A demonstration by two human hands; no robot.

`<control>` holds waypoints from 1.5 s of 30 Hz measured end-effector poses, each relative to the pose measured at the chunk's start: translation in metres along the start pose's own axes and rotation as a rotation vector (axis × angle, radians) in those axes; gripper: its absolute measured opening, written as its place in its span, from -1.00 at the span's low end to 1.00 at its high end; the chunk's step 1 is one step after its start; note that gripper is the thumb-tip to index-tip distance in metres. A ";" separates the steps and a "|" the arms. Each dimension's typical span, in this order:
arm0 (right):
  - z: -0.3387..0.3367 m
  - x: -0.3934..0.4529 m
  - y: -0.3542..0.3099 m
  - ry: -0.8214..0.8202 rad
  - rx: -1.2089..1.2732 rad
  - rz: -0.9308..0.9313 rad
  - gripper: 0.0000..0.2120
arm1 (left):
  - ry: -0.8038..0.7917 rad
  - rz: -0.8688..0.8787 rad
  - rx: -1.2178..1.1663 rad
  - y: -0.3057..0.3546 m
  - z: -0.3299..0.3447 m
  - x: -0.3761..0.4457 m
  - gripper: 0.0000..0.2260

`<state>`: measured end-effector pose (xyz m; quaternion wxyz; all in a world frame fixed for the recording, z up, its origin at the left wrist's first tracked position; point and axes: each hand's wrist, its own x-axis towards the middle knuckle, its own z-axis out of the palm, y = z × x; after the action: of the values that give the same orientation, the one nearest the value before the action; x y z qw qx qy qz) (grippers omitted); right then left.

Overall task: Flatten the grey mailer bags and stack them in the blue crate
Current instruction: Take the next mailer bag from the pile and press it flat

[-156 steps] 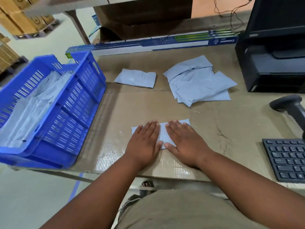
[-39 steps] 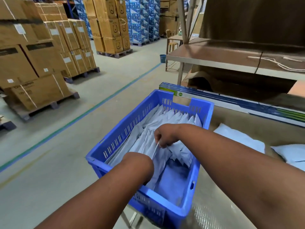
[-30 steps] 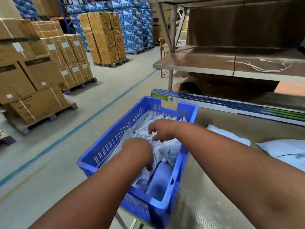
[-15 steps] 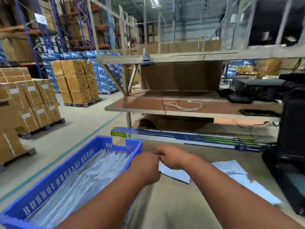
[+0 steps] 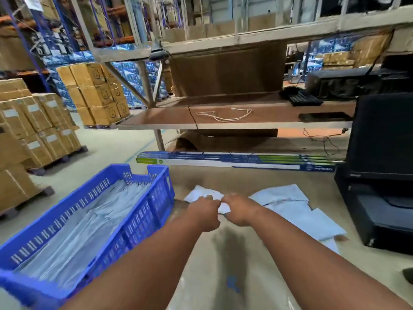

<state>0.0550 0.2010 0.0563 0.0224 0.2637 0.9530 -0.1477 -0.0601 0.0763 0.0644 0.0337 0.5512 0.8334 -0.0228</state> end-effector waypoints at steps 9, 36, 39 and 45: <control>0.049 0.049 0.019 -0.019 -0.197 0.064 -0.46 | -0.027 -0.004 0.085 -0.065 0.058 0.072 -0.59; 0.135 0.000 0.036 0.162 0.018 0.069 -0.31 | 0.252 0.190 -0.112 -0.055 0.135 0.025 -0.43; 0.157 -0.079 0.036 0.227 -0.024 -0.020 -0.32 | 0.191 0.281 -0.140 -0.037 0.153 -0.039 -0.36; 0.188 -0.191 0.034 0.275 -0.082 -0.053 -0.20 | 0.208 0.347 -0.191 0.004 0.166 -0.143 -0.37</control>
<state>0.2299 0.0790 -0.1098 -0.1016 0.2552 0.9588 -0.0718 0.0044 -0.0664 -0.0897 0.0031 0.6801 0.7233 0.1192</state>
